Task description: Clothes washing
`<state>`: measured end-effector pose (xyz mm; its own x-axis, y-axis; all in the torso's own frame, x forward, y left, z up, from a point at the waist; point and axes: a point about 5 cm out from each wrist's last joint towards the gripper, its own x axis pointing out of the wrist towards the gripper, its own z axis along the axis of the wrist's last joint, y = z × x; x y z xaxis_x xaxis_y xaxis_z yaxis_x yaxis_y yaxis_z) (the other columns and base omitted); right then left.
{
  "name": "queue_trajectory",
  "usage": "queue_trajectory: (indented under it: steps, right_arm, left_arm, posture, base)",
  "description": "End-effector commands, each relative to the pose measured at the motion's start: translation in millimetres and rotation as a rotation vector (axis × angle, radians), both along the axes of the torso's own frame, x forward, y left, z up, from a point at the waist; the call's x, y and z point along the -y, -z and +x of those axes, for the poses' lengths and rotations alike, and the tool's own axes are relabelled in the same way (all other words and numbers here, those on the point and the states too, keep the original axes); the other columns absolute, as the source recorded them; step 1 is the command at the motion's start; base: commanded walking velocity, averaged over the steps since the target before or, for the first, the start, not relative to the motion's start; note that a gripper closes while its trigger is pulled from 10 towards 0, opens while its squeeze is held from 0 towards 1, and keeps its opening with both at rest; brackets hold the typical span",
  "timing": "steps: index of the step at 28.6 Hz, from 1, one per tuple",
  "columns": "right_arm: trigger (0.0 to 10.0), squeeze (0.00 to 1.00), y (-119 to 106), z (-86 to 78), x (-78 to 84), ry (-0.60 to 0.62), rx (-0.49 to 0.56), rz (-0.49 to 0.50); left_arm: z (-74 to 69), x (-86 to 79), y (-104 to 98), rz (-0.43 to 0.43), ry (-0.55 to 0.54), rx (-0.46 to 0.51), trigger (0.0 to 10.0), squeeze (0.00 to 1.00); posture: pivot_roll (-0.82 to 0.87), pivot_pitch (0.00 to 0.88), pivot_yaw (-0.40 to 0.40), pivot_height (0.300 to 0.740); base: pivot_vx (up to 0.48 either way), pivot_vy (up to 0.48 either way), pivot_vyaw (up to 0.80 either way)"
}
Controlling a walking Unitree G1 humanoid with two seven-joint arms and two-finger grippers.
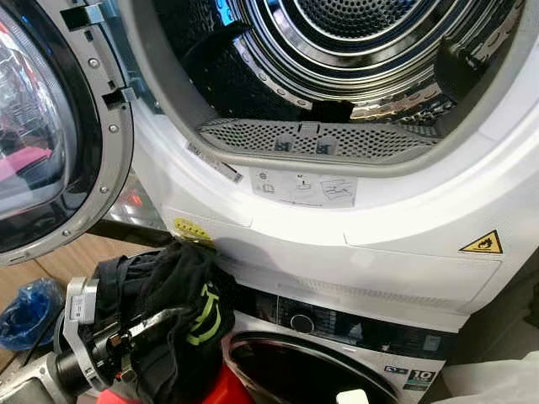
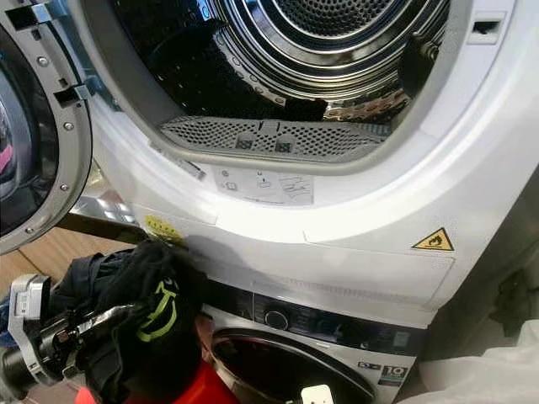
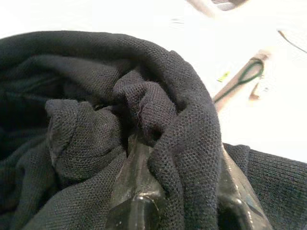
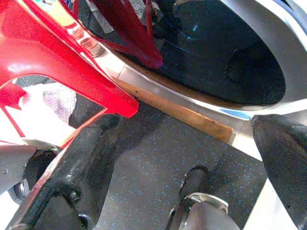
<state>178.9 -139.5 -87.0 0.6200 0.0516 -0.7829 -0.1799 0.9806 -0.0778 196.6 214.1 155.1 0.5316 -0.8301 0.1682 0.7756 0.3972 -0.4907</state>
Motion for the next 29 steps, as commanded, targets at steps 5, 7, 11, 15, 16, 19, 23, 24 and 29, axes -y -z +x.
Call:
queue_trajectory:
  steps: [5,7,11,15,16,19,23,24,29]
  right_arm:
    - [10.0,0.0,-1.0,2.0,-7.0,-0.004,0.006,0.02]
    - [10.0,0.0,-1.0,2.0,-7.0,-0.002,0.006,0.022]
    - [10.0,0.0,-0.8,1.4,-8.3,-0.005,0.004,0.026]
    - [10.0,0.0,-0.7,1.0,-9.7,-0.009,0.005,0.026]
    - [10.0,0.0,-0.9,1.3,-9.6,-0.009,0.006,0.026]
    - [10.0,0.0,-1.3,2.2,-8.8,-0.008,0.01,0.024]
    - [10.0,0.0,-0.7,1.5,-3.9,0.005,0.004,0.013]
    - [10.0,0.0,-0.7,1.5,-3.1,0.012,0.004,0.013]
    - [10.0,0.0,-0.6,1.2,-2.5,0.014,0.004,0.012]
  left_arm:
    - [-1.1,2.7,-13.8,0.002,0.044,0.06,0.0,0.0]
    - [-1.3,1.9,-11.1,0.014,0.038,0.052,0.0,0.0]
    - [11.4,-9.8,3.7,0.1,-0.139,0.006,0.0,0.0]
    - [34.9,-34.2,27.7,0.282,-0.459,-0.059,0.0,0.0]
    - [39.2,-39.4,28.9,0.295,-0.525,-0.06,0.0,0.0]
    - [46.9,-48.0,28.5,0.303,-0.64,-0.06,0.0,0.0]
    - [60.4,-72.3,28.6,0.301,-0.941,-0.08,0.0,0.0]
    - [61.9,-77.0,30.4,0.313,-1.006,-0.096,0.0,0.0]
    - [55.3,-88.0,53.8,0.41,-1.175,-0.175,0.0,0.0]
  posture:
    - [0.05,0.0,0.149,0.74]
    - [0.05,0.0,0.149,0.74]
    - [0.05,0.0,0.148,0.74]
    - [0.05,0.0,0.146,0.74]
    - [0.05,0.0,0.146,0.74]
    - [0.05,0.0,0.145,0.74]
    - [0.05,0.0,0.142,0.74]
    - [0.05,0.0,0.144,0.74]
    - [0.05,0.0,0.147,0.74]
  base:
    - [0.0,0.0,0.0]
    - [0.0,0.0,0.0]
    - [0.0,0.0,0.0]
    - [0.0,0.0,0.0]
    - [0.0,0.0,0.0]
    - [0.0,0.0,0.0]
    - [0.0,0.0,0.0]
    - [0.0,0.0,0.0]
    - [0.0,0.0,0.0]
